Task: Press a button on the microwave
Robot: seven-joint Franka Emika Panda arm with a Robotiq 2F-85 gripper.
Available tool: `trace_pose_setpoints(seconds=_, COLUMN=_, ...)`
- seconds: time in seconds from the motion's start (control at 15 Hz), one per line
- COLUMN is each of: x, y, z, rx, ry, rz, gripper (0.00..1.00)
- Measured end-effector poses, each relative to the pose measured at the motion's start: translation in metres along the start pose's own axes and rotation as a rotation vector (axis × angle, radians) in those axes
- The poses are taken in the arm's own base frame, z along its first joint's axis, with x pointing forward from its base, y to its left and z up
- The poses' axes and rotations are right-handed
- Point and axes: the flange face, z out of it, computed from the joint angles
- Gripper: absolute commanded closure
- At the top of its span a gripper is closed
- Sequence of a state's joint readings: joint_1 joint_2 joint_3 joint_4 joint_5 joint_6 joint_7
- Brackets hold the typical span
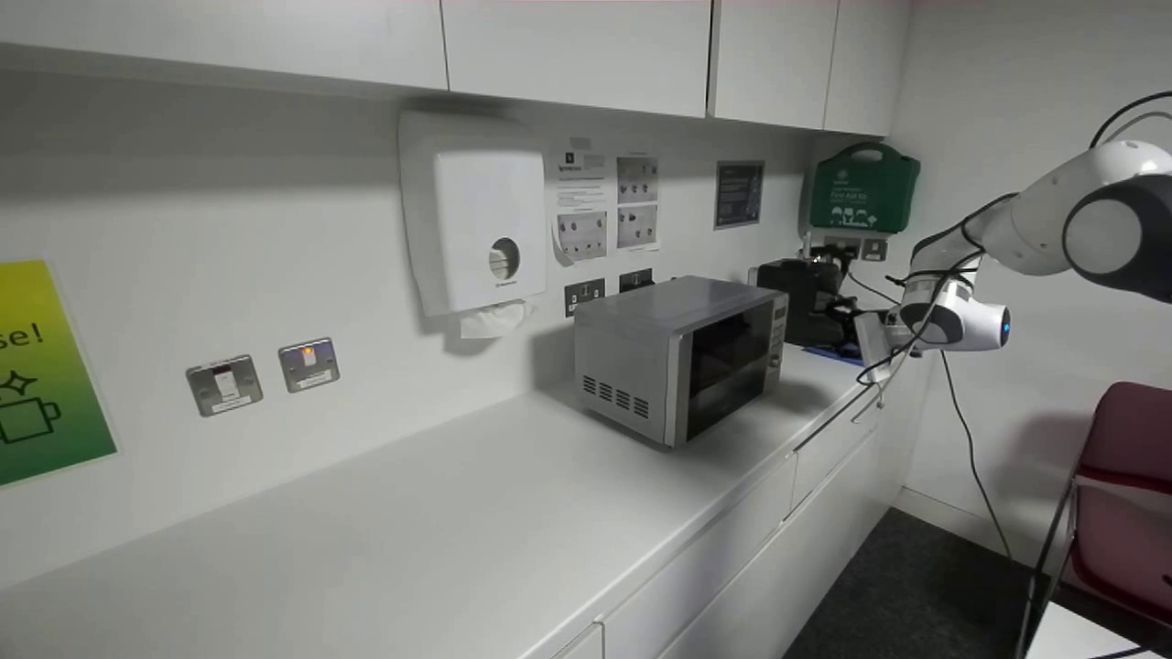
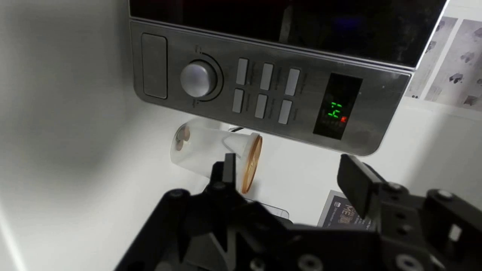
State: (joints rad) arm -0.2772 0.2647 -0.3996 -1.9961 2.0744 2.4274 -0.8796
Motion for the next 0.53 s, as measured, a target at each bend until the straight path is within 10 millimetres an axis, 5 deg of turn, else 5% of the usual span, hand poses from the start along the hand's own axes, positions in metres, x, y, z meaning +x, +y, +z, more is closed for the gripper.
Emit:
trace_pose_setpoints(seconds=0.33, x=-0.0069, y=-0.0005, z=0.0044, rx=0.001, ry=-0.014, rz=0.002, gripper=0.96)
trace_pose_setpoints(seconds=0.53, x=-0.0088, y=0.0010, z=0.0062, rx=-0.002, ry=-0.018, rz=0.004, gripper=1.00)
